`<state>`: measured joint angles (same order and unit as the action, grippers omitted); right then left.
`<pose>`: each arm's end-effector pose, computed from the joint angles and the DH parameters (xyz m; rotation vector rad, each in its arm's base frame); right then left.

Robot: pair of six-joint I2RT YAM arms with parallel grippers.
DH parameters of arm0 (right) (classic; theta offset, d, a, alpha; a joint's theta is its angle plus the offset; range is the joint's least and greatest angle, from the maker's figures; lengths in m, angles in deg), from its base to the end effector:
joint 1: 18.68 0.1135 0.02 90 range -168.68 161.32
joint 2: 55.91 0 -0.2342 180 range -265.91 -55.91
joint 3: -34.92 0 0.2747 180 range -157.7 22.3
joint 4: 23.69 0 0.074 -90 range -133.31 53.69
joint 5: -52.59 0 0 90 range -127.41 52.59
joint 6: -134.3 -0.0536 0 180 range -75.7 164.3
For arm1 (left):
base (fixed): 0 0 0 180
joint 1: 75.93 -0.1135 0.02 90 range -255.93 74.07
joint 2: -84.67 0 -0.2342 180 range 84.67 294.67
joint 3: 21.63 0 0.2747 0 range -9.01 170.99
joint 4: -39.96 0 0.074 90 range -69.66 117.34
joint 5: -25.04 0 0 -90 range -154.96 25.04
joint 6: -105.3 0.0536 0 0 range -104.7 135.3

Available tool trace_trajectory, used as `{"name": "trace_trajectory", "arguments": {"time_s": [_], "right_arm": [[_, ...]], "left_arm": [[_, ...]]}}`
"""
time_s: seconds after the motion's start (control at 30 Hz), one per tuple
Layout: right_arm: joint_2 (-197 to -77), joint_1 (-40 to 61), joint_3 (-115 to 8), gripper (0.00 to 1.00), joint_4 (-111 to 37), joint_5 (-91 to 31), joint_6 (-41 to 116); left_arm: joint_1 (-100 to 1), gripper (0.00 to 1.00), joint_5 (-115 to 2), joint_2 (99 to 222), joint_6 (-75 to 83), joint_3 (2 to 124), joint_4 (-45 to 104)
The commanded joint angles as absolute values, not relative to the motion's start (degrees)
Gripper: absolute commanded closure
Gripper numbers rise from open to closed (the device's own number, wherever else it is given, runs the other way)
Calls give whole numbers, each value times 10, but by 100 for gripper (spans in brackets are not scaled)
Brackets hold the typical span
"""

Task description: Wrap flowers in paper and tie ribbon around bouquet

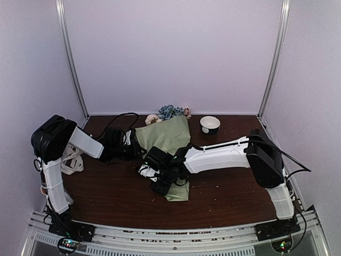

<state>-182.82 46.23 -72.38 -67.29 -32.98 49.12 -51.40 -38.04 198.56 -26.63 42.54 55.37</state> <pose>0.1985 0.4336 0.0948 -1.5896 2.2374 0.4191 0.3475 -0.1853 0.0494 -0.0610 2.3384 -1.1364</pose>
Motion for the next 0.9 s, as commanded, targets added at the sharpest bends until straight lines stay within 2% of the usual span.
{"name": "trace_trajectory", "arguments": {"time_s": [0.0,0.1,0.23,0.37,0.5,0.87], "right_arm": [[-1851,468,-710,64,-725,-322,502],[-1809,467,-708,63,-729,-281,504],[-1693,456,-664,61,-680,-195,479],[-1634,423,-592,60,-615,-209,415],[-1662,389,-556,61,-620,-251,390],[-1695,438,-496,63,-672,-262,437]], "left_arm": [[-511,100,-365,1991,-269,442,588],[-511,100,-374,1991,-270,437,588],[-511,100,-396,1995,-265,431,576],[-511,100,-402,2001,-258,428,571],[-512,100,-405,2002,-256,426,571],[-517,100,-408,2002,-243,434,549]]}}
